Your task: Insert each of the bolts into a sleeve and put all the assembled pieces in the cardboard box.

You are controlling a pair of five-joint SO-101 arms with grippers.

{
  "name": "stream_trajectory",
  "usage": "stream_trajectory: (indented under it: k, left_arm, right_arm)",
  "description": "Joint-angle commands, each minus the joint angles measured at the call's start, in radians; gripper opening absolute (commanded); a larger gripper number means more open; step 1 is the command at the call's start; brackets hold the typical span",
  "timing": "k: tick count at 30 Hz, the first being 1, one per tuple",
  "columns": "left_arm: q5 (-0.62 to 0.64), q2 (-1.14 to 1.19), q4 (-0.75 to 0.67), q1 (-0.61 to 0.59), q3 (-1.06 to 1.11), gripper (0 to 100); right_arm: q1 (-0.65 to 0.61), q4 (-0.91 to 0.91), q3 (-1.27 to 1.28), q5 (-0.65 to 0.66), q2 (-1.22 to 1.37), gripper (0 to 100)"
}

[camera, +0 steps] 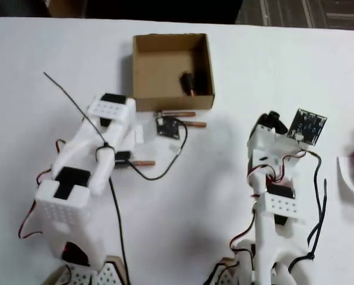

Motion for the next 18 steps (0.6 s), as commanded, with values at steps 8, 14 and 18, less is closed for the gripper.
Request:
stream_trajectory:
  k: [8,14,18]
  left_arm:
    - [0.083,-0.008,0.014,-0.014,-0.028,3]
    - [0.221,-0.012,0.015,-0.06,-0.028,19]
    - [0.238,-0.018,0.012,-0.072,-0.039,18]
  right_arm:
    - [0.002,-0.019,-0.006,-0.006,-0.042,2.0]
    - [0.002,-0.019,-0.006,-0.006,-0.039,2.0]
    - [0.002,-0.019,-0.006,-0.006,-0.039,2.0]
